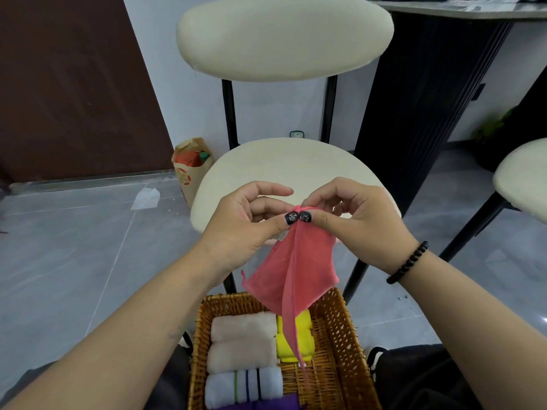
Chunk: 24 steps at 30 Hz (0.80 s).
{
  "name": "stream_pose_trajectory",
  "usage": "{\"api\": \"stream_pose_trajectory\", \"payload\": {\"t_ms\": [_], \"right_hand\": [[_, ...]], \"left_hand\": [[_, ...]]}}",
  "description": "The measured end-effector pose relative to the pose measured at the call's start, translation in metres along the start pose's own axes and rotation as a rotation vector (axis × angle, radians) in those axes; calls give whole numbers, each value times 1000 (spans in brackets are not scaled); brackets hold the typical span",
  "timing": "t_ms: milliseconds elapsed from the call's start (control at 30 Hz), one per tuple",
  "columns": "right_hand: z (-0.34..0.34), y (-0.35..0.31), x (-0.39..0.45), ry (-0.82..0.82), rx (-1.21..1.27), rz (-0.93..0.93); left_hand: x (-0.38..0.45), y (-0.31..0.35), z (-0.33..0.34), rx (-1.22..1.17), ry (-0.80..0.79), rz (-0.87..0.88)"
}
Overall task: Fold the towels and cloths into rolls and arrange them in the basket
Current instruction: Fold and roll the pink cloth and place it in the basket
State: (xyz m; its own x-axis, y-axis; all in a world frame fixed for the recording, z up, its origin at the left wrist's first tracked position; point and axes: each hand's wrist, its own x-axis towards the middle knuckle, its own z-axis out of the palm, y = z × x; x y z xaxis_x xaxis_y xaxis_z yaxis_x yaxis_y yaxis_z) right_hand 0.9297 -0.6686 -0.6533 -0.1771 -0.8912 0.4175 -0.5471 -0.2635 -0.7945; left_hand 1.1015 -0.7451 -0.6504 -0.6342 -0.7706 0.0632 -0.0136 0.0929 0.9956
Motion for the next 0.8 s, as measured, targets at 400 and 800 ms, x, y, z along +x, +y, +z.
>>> {"api": "stream_pose_trajectory", "payload": {"t_ms": [400,800], "right_hand": [[-2,6,-1,-20,-204,-79],[-7,7,-4,42,-173,-98]], "left_hand": [[1,-8,1,37,27,33],[-1,-33,12,431,-5,193]]}}
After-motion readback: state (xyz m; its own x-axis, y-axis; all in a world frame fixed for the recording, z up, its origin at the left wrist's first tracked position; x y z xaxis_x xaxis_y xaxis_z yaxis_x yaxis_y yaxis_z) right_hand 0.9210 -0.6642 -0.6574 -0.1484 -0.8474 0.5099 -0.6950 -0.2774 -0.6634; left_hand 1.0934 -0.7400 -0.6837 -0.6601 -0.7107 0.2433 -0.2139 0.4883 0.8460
